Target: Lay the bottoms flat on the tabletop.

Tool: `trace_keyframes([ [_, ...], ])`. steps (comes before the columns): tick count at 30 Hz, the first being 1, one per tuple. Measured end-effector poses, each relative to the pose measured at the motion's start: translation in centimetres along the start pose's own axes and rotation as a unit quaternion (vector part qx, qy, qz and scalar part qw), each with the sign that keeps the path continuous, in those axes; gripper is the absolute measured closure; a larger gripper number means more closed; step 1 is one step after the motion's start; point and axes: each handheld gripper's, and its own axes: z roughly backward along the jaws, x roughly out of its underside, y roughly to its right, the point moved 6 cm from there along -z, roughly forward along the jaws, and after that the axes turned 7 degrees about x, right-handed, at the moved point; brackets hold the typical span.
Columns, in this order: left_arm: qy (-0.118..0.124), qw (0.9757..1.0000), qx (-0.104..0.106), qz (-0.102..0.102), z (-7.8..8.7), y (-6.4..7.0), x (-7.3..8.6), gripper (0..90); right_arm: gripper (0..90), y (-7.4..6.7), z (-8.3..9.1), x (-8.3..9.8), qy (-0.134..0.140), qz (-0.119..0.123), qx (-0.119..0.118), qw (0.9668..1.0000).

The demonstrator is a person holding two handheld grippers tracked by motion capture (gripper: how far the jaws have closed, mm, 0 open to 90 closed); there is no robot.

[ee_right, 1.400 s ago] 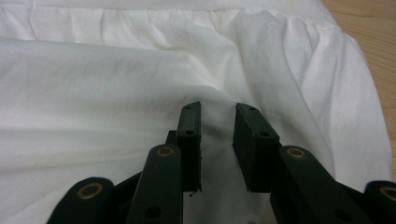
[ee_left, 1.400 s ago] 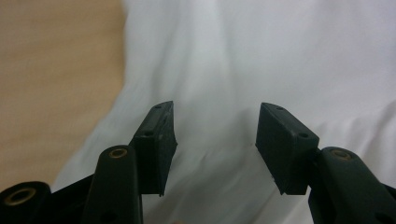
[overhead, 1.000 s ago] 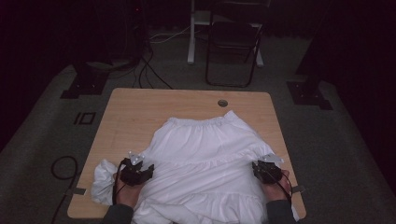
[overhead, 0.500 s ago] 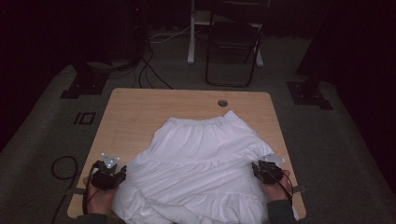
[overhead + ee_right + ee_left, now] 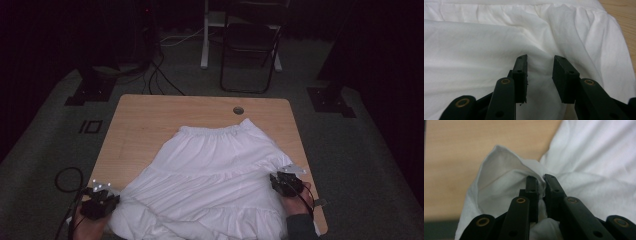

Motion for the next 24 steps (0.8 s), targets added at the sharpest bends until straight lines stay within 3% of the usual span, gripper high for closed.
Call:
trace_keyframes([
  [6,-0.031,0.9984,0.03,-0.036,1.9,2.3,2.8,83.6,64.4,0.0,0.0,0.0,-0.001,-0.001,-0.001,1.0],
  [8,-0.044,0.9955,0.067,-0.051,2.2,3.4,2.9,82.0,64.4,0.0,0.0,0.0,0.0,-0.001,0.0,1.0],
  [9,-0.049,0.9934,0.071,-0.076,2.4,4.2,2.4,77.7,64.4,0.0,0.0,0.0,-0.001,-0.002,-0.001,1.0],
  [10,-0.049,0.9934,0.071,-0.076,2.4,4.2,2.4,73.1,64.4,0.0,0.0,0.0,-0.001,-0.002,-0.001,1.0],
  [11,-0.036,0.994,0.063,-0.082,2.6,4.5,1.7,66.5,64.4,0.0,0.0,0.0,-0.001,-0.001,0.0,1.0],
  [13,0.011,0.9948,0.057,-0.084,3.2,5.0,-0.3,64.4,64.4,0.0,0.0,0.0,-0.001,-0.001,0.0,1.0],
  [15,0.048,0.9937,0.04,-0.093,3.5,5.3,-2.3,59.6,64.4,0.0,0.0,0.0,0.0,-0.001,0.0,1.0],
  [17,0.066,0.9926,0.021,-0.1,3.1,5.7,-4.0,57.0,64.4,0.0,0.0,0.0,0.0,-0.001,0.0,1.0],
  [18,0.069,0.9927,0.013,-0.098,2.6,6.0,-4.8,57.0,64.4,0.0,0.0,0.0,0.0,-0.001,0.0,1.0],
  [20,0.07,0.9917,0.018,-0.106,1.2,7.2,-6.2,57.0,64.4,0.0,0.0,0.0,0.001,-0.001,0.0,1.0],
  [21,0.063,0.9911,0.025,-0.115,-1.0,8.4,-7.2,55.8,64.3,0.0,0.0,0.1,0.003,-0.002,0.001,1.0],
  [22,0.063,0.9911,0.025,-0.115,-1.0,8.4,-7.2,55.4,64.3,0.0,0.0,0.1,0.003,-0.002,0.001,1.0],
  [23,0.049,0.992,0.02,-0.115,-2.1,8.9,-7.4,54.1,63.7,0.0,0.0,0.1,0.003,-0.002,-0.001,1.0],
  [24,0.042,0.9913,0.017,-0.124,-3.0,9.5,-7.6,54.1,63.7,0.0,0.0,0.1,0.003,-0.002,-0.001,1.0],
])
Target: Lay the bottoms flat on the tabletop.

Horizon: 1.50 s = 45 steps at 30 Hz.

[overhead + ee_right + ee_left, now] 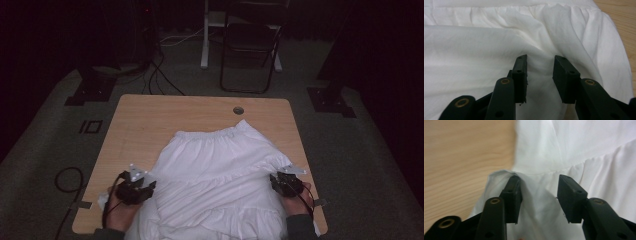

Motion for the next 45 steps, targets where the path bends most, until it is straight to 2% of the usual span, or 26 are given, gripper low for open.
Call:
trace_keyframes([
  [2,-0.009,0.9998,0.002,-0.018,-1.5,0.9,-0.2,52.2,63.3,0.0,0.0,0.1,0.002,-0.001,-0.001,1.0],
  [4,-0.024,0.9996,-0.002,-0.017,-2.6,1.0,0.1,52.0,63.1,0.0,0.0,0.1,0.002,-0.004,-0.004,1.0],
  [5,-0.044,0.9989,-0.005,-0.013,-3.2,0.7,1.1,55.4,62.9,0.0,0.1,0.1,0.001,-0.004,-0.005,1.0],
  [6,-0.044,0.9989,-0.005,-0.013,-3.2,0.7,1.1,60.4,62.9,0.0,0.1,0.1,0.001,-0.004,-0.005,1.0],
  [7,-0.039,0.9992,0.004,-0.004,-3.1,0.6,1.6,60.4,62.7,0.0,0.1,0.1,0.002,-0.004,-0.006,1.0],
  [8,-0.038,0.9992,0.014,0.005,-2.8,0.5,2.0,66.6,62.6,0.0,0.1,0.2,0.001,-0.005,-0.007,1.0],
  [10,-0.04,0.9992,0.005,0.003,-1.8,0.3,3.1,76.0,62.5,0.1,0.1,0.2,0.001,-0.007,-0.008,0.9999],
  [13,-0.037,0.9993,0.009,0.006,-0.2,0.7,5.2,82.3,62.6,0.0,0.1,0.2,0.0,-0.007,-0.008,0.9999],
  [16,-0.053,0.9985,0.012,0.008,1.7,1.4,7.2,82.1,62.5,-0.1,0.2,0.2,0.0,-0.006,-0.01,0.9999],
  [17,-0.057,0.9983,0.011,0.008,2.8,1.4,7.9,75.7,62.5,-0.1,0.2,0.2,0.0,-0.004,-0.013,0.9999],
  [18,-0.057,0.9983,0.011,0.008,2.8,1.4,7.9,69.4,62.5,-0.1,0.2,0.2,0.0,-0.004,-0.013,0.9999],
  [19,-0.032,0.9995,-0.001,0.004,4.2,0.6,7.7,60.5,62.2,-0.1,0.2,0.2,0.001,-0.005,-0.014,0.9999],
  [20,-0.032,0.9995,-0.001,0.004,4.2,0.6,7.7,57.8,62.2,-0.1,0.2,0.2,0.001,-0.005,-0.014,0.9999],
  [21,-0.016,0.9995,-0.026,0.013,5.5,-0.4,7.3,57.8,62.1,-0.1,0.2,0.2,0.0,-0.005,-0.014,0.9999],
  [22,-0.002,0.9991,-0.037,0.02,6.3,-1.1,7.0,54.1,61.9,-0.1,0.2,0.2,0.0,-0.006,-0.015,0.9999],
  [23,0.044,0.9964,-0.056,0.047,8.8,-3.0,6.1,52.1,61.6,-0.1,0.1,0.2,0.0,-0.008,-0.017,0.9998],
  [24,0.044,0.9964,-0.056,0.047,8.8,-3.0,6.1,50.4,61.6,-0.1,0.1,0.2,0.0,-0.008,-0.017,0.9998],
  [25,0.072,0.9918,-0.087,0.062,11.1,-4.7,5.3,48.5,61.5,-0.1,0.1,0.2,0.001,-0.008,-0.018,0.9998],
  [26,0.072,0.9918,-0.087,0.062,11.1,-4.7,5.3,47.5,61.5,-0.1,0.1,0.2,0.001,-0.008,-0.018,0.9998],
  [29,0.1,0.9862,-0.112,0.069,13.2,-6.3,4.2,43.8,61.3,-0.1,0.1,0.2,0.001,-0.009,-0.018,0.9998],
  [31,0.117,0.9843,-0.11,0.074,13.7,-6.6,3.3,43.0,61.3,-0.1,0.1,0.2,0.002,-0.009,-0.018,0.9998],
  [33,0.125,0.9853,-0.096,0.066,13.2,-6.5,2.4,43.0,61.2,-0.1,0.1,0.2,0.002,-0.009,-0.018,0.9998],
  [36,0.113,0.9901,-0.067,0.05,10.6,-5.7,1.1,46.4,61.1,-0.1,0.1,0.2,0.002,-0.01,-0.019,0.9998],
  [39,0.084,0.9949,-0.043,0.037,7.2,-5.0,0.3,50.1,61.1,0.0,0.1,0.2,0.003,-0.01,-0.02,0.9997],
  [41,0.07,0.9968,-0.023,0.03,5.1,-4.6,0.0,54.8,61.1,0.0,0.1,0.2,0.003,-0.01,-0.021,0.9997],
  [45,0.029,0.9994,0.006,0.017,1.3,-3.8,0.4,57.5,61.0,0.0,0.1,0.2,0.003,-0.011,-0.021,0.9997],
])
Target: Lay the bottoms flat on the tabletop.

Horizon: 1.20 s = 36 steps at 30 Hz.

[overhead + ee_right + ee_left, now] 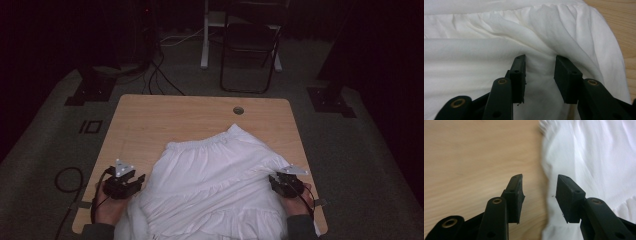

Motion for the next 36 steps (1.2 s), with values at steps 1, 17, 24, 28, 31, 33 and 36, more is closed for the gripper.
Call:
trace_keyframes([
  [1,-0.01,0.9999,0.004,-0.008,-0.7,0.3,0.4,58.7,61.0,0.0,0.0,0.0,0.0,0.0,0.0,1.0],
  [17,-0.056,0.9982,0.019,0.008,2.0,0.6,8.3,75.5,59.6,0.1,0.2,0.3,-0.001,-0.013,-0.01,0.9999],
  [24,-0.067,0.9965,-0.049,0.015,6.0,-1.2,12.3,81.5,59.8,-0.3,1.3,1.3,-0.003,-0.01,-0.013,0.9999],
  [28,-0.047,0.9959,-0.065,0.042,6.6,-2.4,12.0,75.4,59.8,-0.7,2.3,2.2,-0.004,-0.008,-0.016,0.9998],
  [31,-0.027,0.9957,-0.08,0.038,6.6,-2.4,10.5,71.1,59.8,-0.9,2.8,2.6,-0.006,-0.008,-0.016,0.9998],
  [33,-0.015,0.9957,-0.084,0.035,6.4,-2.0,9.0,66.7,59.7,-1.1,3.2,2.9,-0.007,-0.007,-0.016,0.9998],
  [36,0.003,0.9983,-0.056,0.017,5.6,-0.2,6.4,63.1,59.9,-1.5,3.8,3.5,-0.011,-0.004,-0.019,0.9997],
])
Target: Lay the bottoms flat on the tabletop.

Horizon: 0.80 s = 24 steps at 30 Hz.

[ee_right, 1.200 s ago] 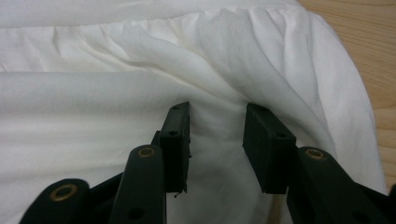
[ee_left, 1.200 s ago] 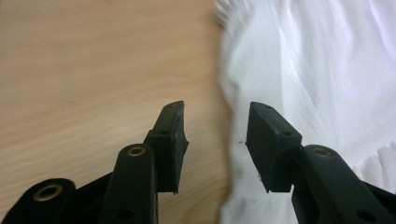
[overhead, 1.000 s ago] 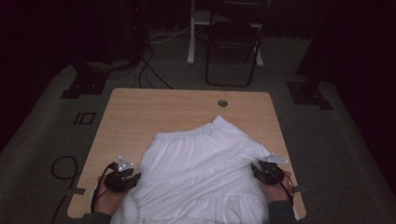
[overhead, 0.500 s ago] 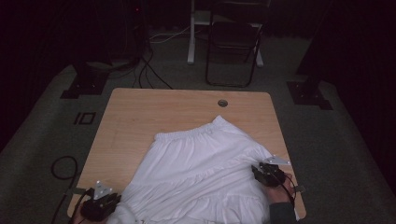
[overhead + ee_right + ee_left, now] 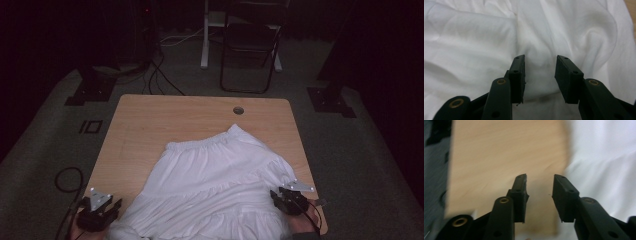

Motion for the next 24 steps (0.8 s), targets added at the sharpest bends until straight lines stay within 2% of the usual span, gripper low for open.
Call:
trace_keyframes([
  [3,0.0,0.9991,0.033,-0.028,-1.4,3.1,-2.1,57.1,59.9,-0.3,0.4,0.2,-0.011,0.009,-0.006,0.9999],
  [4,0.001,0.9983,0.039,-0.043,-2.1,4.3,-2.8,53.2,57.2,-0.3,0.4,0.0,-0.019,0.017,-0.008,0.9996],
  [5,-0.002,0.9981,0.041,-0.046,-2.6,5.0,-3.1,53.2,57.2,-0.3,0.4,0.0,-0.019,0.017,-0.008,0.9996],
  [6,-0.012,0.9975,0.056,-0.043,-3.9,6.7,-3.6,52.2,54.9,-0.2,0.2,-0.4,-0.012,0.022,-0.008,0.9997],
  [7,-0.012,0.9975,0.056,-0.043,-3.9,6.7,-3.6,51.5,54.9,-0.2,0.2,-0.4,-0.012,0.022,-0.008,0.9997],
  [9,-0.029,0.9963,0.062,-0.052,-5.3,8.2,-3.6,50.9,51.3,0.0,0.1,-1.4,0.008,0.023,-0.003,0.9997],
  [10,-0.043,0.9956,0.059,-0.059,-6.5,9.2,-3.5,49.6,48.5,0.5,0.0,-2.8,0.024,0.022,0.008,0.9995],
  [11,-0.043,0.9956,0.059,-0.059,-6.5,9.2,-3.5,49.0,48.5,0.5,0.0,-2.8,0.024,0.022,0.008,0.9995],
  [12,-0.053,0.9955,0.055,-0.055,-7.3,9.6,-3.4,49.0,47.9,0.8,-0.2,-3.6,0.03,0.023,0.012,0.9992],
  [14,-0.058,0.9956,0.053,-0.052,-8.1,9.7,-3.2,48.3,44.6,1.4,-1.3,-5.7,0.034,0.026,0.025,0.9988],
  [15,-0.055,0.9959,0.056,-0.045,-8.5,9.7,-3.2,48.3,44.6,1.4,-1.3,-5.7,0.034,0.026,0.025,0.9988],
  [17,-0.051,0.9966,0.059,-0.029,-8.9,9.4,-3.5,47.8,42.4,1.5,-2.6,-6.4,0.022,0.039,0.026,0.9987],
  [19,-0.048,0.9968,0.056,-0.03,-9.3,8.9,-4.0,48.1,42.0,1.4,-4.0,-6.5,-0.002,0.051,0.031,0.9982],
  [20,-0.043,0.9974,0.049,-0.031,-10.0,8.2,-4.7,49.4,40.6,1.2,-5.2,-6.2,-0.023,0.06,0.034,0.9974],
  [21,-0.043,0.9974,0.049,-0.031,-10.0,8.2,-4.7,51.4,40.6,1.2,-5.2,-6.2,-0.023,0.06,0.034,0.9974],
  [24,-0.045,0.9979,0.028,-0.038,-11.4,6.9,-6.3,54.9,40.4,1.1,-5.9,-6.6,-0.016,0.056,0.038,0.9976],
])
